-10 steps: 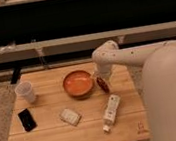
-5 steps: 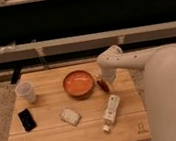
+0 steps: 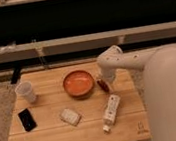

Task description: Place the pepper on the white sponge

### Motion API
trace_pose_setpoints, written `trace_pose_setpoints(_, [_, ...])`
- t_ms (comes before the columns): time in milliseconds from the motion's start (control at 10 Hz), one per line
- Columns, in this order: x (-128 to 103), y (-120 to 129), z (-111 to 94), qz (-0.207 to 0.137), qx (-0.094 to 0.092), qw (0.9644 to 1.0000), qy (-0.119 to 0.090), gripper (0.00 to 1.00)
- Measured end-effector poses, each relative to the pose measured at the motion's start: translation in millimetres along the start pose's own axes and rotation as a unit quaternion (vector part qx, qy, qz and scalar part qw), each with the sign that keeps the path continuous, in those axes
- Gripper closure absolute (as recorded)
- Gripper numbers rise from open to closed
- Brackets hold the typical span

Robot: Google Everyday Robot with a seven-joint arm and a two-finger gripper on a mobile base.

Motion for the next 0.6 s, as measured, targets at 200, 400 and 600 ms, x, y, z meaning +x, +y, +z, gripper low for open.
trace_pose_setpoints(200, [0.5, 0.2, 20.0, -0.039, 0.005, 0.9992, -0.009, 0.2])
trace_pose_setpoints(400, [2.2, 3.4, 33.0, -0.074, 0.018, 0.997, -0.013, 0.2])
trace_pose_setpoints(600, [4.3, 2.9, 29.3, -0.128, 0.043, 0.9907, -0.012, 0.2])
